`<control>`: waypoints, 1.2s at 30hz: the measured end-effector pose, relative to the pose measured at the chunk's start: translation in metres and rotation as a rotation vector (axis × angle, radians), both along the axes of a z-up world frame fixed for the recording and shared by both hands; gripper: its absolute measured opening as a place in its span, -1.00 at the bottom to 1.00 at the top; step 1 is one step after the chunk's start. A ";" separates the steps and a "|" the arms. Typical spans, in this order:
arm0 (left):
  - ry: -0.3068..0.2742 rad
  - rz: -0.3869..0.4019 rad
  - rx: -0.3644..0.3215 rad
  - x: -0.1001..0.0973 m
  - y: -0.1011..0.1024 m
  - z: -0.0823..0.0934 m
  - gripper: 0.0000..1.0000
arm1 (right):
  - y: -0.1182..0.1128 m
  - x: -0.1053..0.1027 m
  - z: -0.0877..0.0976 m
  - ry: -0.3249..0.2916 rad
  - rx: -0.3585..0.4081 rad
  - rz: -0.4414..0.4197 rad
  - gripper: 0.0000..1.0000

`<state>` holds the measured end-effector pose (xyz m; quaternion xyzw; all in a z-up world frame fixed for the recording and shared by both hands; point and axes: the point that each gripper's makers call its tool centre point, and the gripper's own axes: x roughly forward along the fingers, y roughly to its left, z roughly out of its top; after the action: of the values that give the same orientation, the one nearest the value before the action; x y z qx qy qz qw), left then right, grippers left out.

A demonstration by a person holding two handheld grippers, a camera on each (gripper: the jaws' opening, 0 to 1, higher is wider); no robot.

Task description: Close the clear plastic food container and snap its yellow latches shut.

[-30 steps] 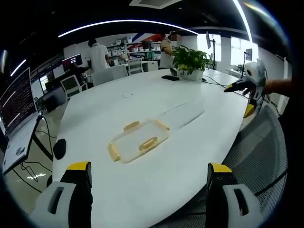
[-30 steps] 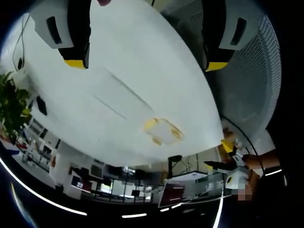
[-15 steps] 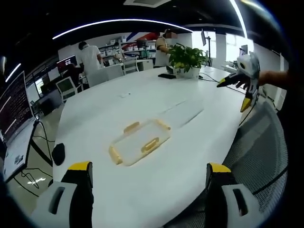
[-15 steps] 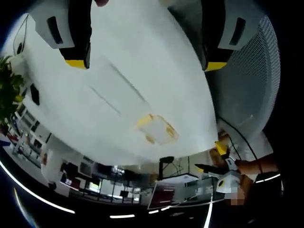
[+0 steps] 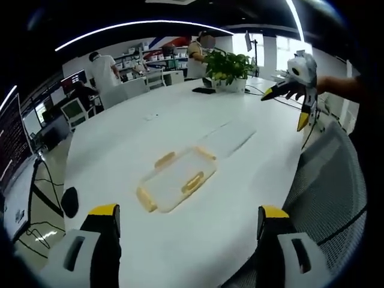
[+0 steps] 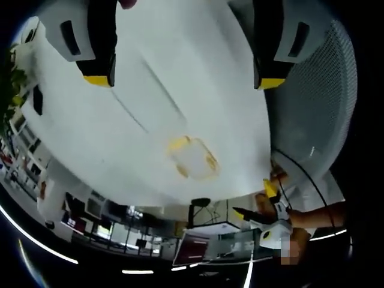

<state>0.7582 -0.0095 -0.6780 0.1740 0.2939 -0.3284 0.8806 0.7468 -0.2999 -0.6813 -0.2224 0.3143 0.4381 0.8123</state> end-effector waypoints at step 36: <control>0.052 -0.188 0.160 0.052 0.013 -0.029 0.40 | 0.076 0.075 -0.003 -0.018 -0.070 0.289 0.42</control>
<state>0.8102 0.0031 -0.7073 0.2619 0.3242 -0.3893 0.8215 0.8215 -0.2238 -0.6842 -0.2972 0.2870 0.5371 0.7354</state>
